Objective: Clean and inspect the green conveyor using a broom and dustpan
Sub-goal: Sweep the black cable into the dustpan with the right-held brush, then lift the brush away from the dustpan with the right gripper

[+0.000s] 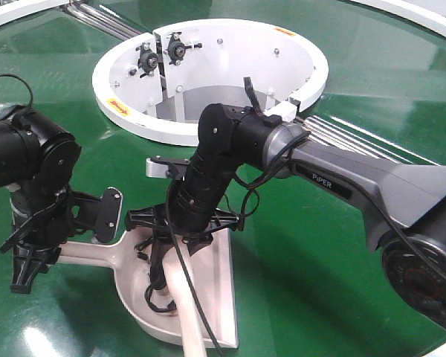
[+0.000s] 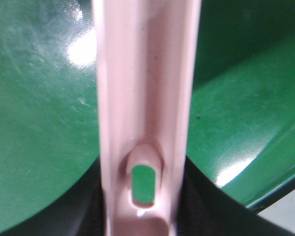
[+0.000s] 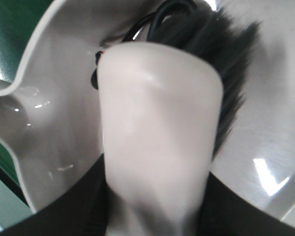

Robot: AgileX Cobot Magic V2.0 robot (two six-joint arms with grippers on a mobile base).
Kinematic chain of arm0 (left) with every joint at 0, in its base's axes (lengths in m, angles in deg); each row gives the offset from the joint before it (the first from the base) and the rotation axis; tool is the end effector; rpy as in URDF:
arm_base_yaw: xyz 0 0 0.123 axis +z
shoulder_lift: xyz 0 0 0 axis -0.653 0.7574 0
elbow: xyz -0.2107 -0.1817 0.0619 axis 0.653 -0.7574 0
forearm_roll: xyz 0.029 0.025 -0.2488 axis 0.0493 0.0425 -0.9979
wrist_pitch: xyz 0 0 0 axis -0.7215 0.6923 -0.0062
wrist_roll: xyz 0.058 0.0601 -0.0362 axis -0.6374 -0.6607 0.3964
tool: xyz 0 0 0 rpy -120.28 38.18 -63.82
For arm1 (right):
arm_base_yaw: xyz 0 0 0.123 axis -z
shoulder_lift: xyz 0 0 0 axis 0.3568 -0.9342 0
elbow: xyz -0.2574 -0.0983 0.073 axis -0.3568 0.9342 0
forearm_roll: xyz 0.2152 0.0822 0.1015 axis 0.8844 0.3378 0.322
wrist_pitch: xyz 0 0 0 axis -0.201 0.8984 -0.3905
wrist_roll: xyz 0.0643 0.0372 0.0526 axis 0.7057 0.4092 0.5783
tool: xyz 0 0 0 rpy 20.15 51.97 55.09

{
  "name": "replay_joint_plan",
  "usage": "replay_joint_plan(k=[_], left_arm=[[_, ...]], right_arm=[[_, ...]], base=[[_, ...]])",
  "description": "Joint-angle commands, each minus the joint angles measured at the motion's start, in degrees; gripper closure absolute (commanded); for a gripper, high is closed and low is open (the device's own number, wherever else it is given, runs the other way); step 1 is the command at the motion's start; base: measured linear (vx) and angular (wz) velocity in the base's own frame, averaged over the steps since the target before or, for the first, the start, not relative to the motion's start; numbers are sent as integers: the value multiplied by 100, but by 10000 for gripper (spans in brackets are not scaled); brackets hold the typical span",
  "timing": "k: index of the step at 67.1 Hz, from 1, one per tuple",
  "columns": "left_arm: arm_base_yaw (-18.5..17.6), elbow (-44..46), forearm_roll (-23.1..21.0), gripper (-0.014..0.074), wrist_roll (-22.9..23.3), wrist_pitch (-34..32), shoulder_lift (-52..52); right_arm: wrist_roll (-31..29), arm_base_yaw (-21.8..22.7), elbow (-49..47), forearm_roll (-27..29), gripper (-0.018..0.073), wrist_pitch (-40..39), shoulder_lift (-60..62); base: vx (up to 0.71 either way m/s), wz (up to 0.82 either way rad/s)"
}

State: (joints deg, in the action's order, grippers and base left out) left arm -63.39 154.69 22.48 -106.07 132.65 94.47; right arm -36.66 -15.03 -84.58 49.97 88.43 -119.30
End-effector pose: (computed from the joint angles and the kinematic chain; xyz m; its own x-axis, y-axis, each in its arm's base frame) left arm 0.2964 -0.0965 0.2180 -0.0364 0.9580 0.2844 0.9989 0.0264 0.0388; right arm 0.3462 0.2966 0.1970 -0.9333 -0.3590 0.0123 -0.3215 0.8500 0.4173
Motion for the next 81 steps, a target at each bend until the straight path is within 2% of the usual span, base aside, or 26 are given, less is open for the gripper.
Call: replay_joint_plan(k=[1, 11, 22, 33, 44, 62, 72, 81], left_arm=[[-61, 155, -110, 619, -59, 156, -208], [-61, 155, -110, 619, -59, 156, -208], [-61, 155, -110, 619, -59, 156, -208], [-61, 155, -110, 619, -59, 156, -208], [-61, 155, -110, 619, -59, 156, -208], [-61, 155, -110, 619, -59, 156, -208], [-61, 155, -110, 619, -59, 156, -208], [-61, 155, -110, 619, -59, 156, -208]], right_arm=[[-3, 9, -173, 269, 562, 347, 554], [-3, 40, -51, 71, 562, 347, 921], [-185, 311, 560, 11, 562, 347, 1441], [-834, 826, 1379, 259, 562, 347, 1954], [-1344, 1522, 2070, 405, 562, 347, 2333], [-1649, 2575, 2926, 596, 562, 347, 2519], [-2302, 2931, 2987, 519, 562, 347, 2382], [-2807, 3040, 2987, 676, 562, 347, 2222]], base=[[0, 0], [0, 0], [0, 0], [0, 0], [0, 0], [0, 0], [0, 0], [0, 0]])
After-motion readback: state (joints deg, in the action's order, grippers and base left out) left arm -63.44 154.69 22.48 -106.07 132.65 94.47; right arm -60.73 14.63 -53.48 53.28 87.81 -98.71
